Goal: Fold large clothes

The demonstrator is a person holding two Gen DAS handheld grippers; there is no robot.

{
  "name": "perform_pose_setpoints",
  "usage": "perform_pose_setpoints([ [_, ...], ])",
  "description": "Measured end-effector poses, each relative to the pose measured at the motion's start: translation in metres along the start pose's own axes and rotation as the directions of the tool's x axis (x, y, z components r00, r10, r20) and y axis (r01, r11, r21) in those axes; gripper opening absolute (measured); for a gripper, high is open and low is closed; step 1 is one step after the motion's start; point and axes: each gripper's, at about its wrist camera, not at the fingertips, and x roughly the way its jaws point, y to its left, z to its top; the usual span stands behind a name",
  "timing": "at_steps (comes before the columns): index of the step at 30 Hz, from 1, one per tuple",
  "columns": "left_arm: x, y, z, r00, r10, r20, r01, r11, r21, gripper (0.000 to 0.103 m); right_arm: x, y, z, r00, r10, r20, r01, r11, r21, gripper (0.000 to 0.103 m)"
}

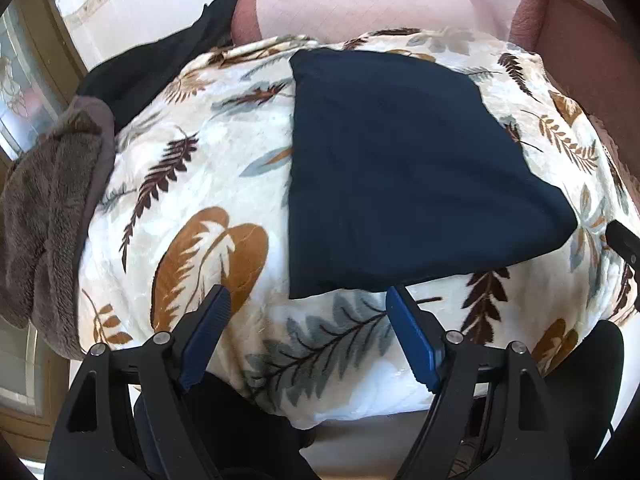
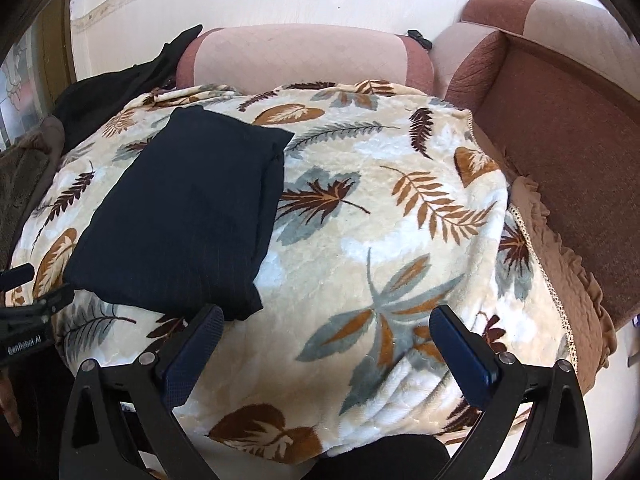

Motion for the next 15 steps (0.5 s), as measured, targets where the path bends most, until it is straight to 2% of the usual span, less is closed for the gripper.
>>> perform_pose_setpoints([
  [7,-0.010,-0.010,0.008,0.999,-0.045,0.027,0.045,0.999,0.010,0.084,-0.002,-0.015,0.000,1.000,0.009,-0.007,-0.008,0.999,0.050,0.103],
  [15,-0.008,-0.017,0.012,0.993,-0.119,0.019,0.119,0.993,-0.001,0.084,0.007,-0.011,0.004,0.999,0.015,-0.039,-0.014,0.999,0.045,0.103],
])
